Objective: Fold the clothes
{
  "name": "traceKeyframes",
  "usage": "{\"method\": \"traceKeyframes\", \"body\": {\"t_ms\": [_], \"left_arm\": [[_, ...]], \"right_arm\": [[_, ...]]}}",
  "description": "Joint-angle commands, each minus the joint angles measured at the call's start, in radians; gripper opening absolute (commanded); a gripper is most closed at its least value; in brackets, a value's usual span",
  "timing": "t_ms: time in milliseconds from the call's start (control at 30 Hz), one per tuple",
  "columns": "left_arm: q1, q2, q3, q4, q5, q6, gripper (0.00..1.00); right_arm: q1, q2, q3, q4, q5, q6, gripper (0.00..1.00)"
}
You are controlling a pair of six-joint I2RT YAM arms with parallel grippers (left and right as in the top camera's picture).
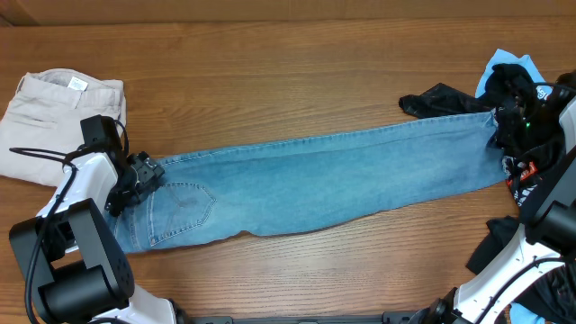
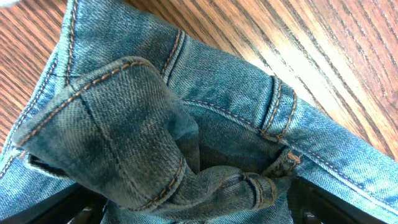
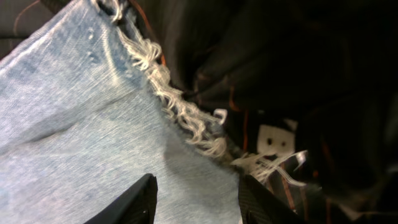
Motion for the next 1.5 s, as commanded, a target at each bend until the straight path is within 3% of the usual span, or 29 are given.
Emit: {"method": "traceKeyframes", "body": {"t_ms": [0,367,867,1067,1167,1267,1467], "left_arm": [[0.011,0.031,0.01,-0.001,0.039,0.007,0.95],[0.011,0.031,0.01,-0.002,0.039,0.007,0.95],[0.011,0.031,0.01,-0.002,0.039,0.007,0.95],[0.011,0.031,0.01,-0.004,0.039,0.007,0.95],[0.011,0.031,0.01,-0.006,0.039,0.007,0.95],[0.011,0.031,0.01,-0.008,0.039,0.008,0.95],[0.011,0.031,0.01,-0.008,0.039,0.008,0.95]], "right_arm": [[0.0,-0.004,-0.002,0.014,0.025,0.003,0.46],[0.002,-0.004,-0.006,0.043,0.025,-0.004,0.37],[0.002,-0.004,-0.027,0.043,0.029,-0.008,0.36],[0.002,-0.004,-0.05,0.055,0.028,-0.008,0.27],[0.002,-0.004,-0.05,0.054,0.028,-0.007,0.13],[0.002,-0.004,-0.05,0.052,0.029,-0.003,0.06],[0.002,-0.014,0.004,-0.003,0.029,0.026,0.04]]}}
